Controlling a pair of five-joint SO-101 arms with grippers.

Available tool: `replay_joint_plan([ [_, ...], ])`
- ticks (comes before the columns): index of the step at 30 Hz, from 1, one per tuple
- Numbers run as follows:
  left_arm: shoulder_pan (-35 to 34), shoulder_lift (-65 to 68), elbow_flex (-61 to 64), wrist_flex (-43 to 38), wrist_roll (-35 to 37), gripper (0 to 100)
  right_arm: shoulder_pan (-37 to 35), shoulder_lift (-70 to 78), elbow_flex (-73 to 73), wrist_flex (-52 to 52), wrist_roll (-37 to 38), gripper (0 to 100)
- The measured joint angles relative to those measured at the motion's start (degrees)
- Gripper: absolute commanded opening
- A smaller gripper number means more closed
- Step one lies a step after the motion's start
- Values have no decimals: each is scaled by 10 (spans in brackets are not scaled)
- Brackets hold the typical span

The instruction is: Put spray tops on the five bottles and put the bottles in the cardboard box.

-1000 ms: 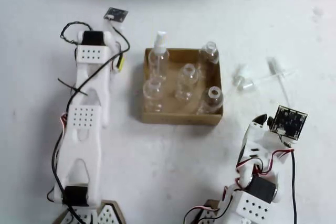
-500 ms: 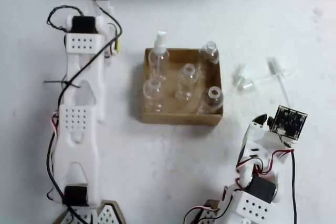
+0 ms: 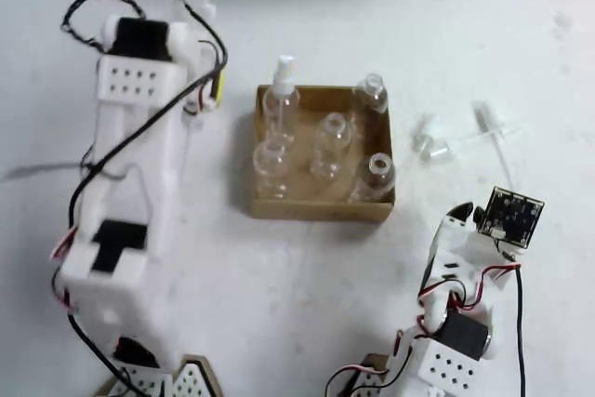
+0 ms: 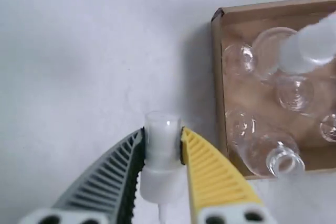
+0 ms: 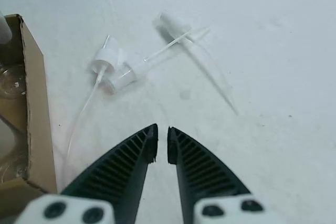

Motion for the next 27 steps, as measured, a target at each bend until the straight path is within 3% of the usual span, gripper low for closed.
replay_joint_plan([
  [11, 33, -291, 172, -3, 2, 30, 0, 0, 0, 0, 0, 18],
  [27, 112, -658, 433, -178, 3, 30, 0, 0, 0, 0, 0, 18],
])
